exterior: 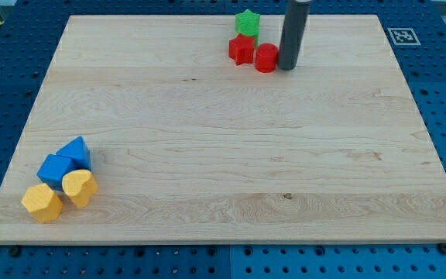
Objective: Move the red blocks to the left of the green blocks
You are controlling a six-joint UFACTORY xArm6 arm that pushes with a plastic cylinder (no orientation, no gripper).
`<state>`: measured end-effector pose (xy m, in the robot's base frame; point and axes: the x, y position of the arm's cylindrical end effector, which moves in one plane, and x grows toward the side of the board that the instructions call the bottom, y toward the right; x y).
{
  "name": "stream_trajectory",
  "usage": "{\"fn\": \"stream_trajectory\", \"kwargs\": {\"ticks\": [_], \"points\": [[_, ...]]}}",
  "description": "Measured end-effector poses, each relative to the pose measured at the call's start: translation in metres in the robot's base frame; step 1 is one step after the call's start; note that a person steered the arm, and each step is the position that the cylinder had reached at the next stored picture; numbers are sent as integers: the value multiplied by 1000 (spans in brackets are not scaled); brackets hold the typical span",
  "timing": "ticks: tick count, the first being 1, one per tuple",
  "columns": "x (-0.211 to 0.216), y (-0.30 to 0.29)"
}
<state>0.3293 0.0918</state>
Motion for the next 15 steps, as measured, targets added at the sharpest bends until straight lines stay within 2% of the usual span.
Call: {"fn": "stream_trajectory", "kwargs": {"ticks": [6, 7, 9, 12, 15], "points": [[-6, -56], [18, -61], [20, -90], [-27, -90], [-34, -91]]}}
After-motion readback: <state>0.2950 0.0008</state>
